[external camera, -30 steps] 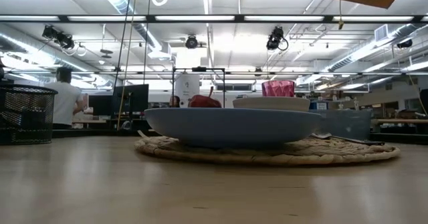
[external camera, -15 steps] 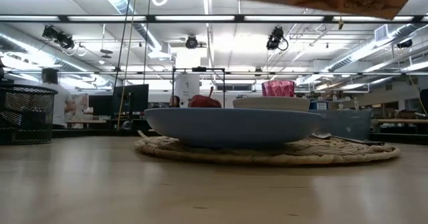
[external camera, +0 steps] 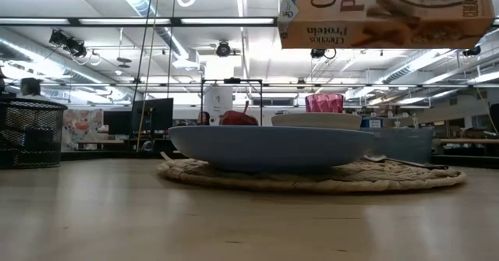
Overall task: Arrange a breakfast setting
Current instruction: Pour the cereals from the cereal box into the white bowl
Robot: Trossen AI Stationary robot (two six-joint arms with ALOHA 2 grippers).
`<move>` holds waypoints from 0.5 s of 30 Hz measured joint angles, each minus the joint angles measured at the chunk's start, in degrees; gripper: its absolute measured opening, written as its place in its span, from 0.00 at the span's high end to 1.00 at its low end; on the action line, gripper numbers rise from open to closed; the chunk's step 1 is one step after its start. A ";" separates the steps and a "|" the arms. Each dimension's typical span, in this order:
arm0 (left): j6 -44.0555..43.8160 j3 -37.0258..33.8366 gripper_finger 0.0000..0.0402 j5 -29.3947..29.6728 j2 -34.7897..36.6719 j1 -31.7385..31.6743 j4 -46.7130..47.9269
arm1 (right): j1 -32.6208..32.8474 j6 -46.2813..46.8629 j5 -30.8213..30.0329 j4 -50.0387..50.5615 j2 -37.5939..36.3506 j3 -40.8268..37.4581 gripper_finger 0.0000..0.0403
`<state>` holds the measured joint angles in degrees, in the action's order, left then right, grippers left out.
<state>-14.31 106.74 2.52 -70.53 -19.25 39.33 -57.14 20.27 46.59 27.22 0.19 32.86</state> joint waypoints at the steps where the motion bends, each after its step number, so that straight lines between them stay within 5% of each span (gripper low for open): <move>1: 0.04 0.00 0.37 0.00 0.01 0.00 0.04 | 0.00 -0.40 0.16 0.57 0.00 0.00 0.34; 15: 1.68 0.00 0.37 0.00 -0.04 -0.01 1.67 | 0.00 -10.52 2.84 13.59 0.00 0.00 0.35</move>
<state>-12.63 106.74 2.52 -70.57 -19.26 40.99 -57.14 9.75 49.43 40.81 0.19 32.86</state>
